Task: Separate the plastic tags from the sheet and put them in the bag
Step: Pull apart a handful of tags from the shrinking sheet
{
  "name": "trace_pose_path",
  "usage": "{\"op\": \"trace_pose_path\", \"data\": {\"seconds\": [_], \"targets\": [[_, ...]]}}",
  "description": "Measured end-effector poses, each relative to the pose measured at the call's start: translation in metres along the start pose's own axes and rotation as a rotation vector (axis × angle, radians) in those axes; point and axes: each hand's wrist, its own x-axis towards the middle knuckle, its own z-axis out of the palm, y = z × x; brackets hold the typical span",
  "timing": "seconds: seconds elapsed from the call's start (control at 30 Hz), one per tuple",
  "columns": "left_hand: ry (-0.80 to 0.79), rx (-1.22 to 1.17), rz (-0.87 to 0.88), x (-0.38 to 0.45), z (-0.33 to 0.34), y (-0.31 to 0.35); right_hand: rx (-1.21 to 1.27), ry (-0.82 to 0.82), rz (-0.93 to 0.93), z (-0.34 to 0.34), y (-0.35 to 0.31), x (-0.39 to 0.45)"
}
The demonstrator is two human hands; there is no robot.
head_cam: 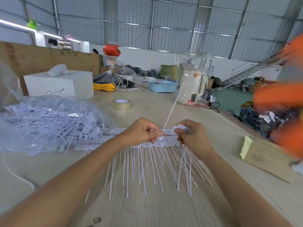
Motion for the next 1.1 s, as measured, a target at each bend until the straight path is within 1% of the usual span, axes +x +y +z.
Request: {"op": "trace_pose_path", "data": {"seconds": [0.07,0.1,0.17,0.2,0.23,0.3,0.37,0.43,0.47,0.5,0.6,0.67,0.73,0.83,0.93,1.0,1.03,1.1], "targets": [[0.038,-0.054,-0.01,0.002,-0.005,-0.003,0.206,0.125,0.158,-0.021,0.008,0.009],[0.077,-0.065,-0.008,0.003,-0.006,-0.005,0.346,0.154,0.245,-0.033,0.012,0.014],[0.112,-0.021,0.022,0.005,-0.007,-0.008,0.669,0.115,0.413,-0.05,0.015,0.02],[0.112,0.032,0.044,0.006,-0.006,-0.009,0.786,0.058,0.474,-0.052,0.013,0.021],[0.11,0.092,0.069,0.006,-0.004,-0.01,0.832,-0.011,0.509,-0.049,0.012,0.02],[0.097,0.2,0.131,0.006,-0.001,-0.012,0.78,-0.152,0.512,-0.031,0.006,0.015],[0.063,0.278,0.191,0.006,0.002,-0.01,0.65,-0.255,0.482,-0.009,0.0,0.006],[0.023,0.304,0.218,0.006,0.005,-0.007,0.497,-0.377,0.416,0.006,-0.004,-0.002],[0.013,0.303,0.227,0.006,0.006,-0.006,0.465,-0.416,0.387,0.01,-0.005,-0.005],[0.011,0.296,0.231,0.005,0.008,-0.004,0.458,-0.421,0.371,0.013,-0.005,-0.006],[0.044,0.248,0.197,0.004,0.014,0.0,0.471,-0.324,0.306,0.016,-0.006,-0.008],[0.112,0.151,0.101,0.005,0.017,0.001,0.399,-0.288,0.22,0.016,-0.006,-0.009],[0.16,0.087,0.024,0.006,0.019,0.005,0.346,-0.256,0.173,0.016,-0.006,-0.009],[0.2,0.014,-0.025,0.007,0.022,0.011,0.313,-0.189,0.142,0.015,-0.006,-0.009],[0.229,-0.152,-0.176,0.008,0.019,0.023,0.386,-0.079,0.169,0.014,-0.005,-0.006],[0.168,-0.203,-0.306,0.008,0.016,0.031,0.411,0.0,0.154,0.013,-0.006,-0.004],[0.095,-0.24,-0.361,0.007,0.016,0.035,0.418,0.03,0.132,0.012,-0.007,-0.003],[-0.11,-0.319,-0.428,0.004,0.022,0.044,0.426,0.066,0.079,0.011,-0.011,-0.001]]}}
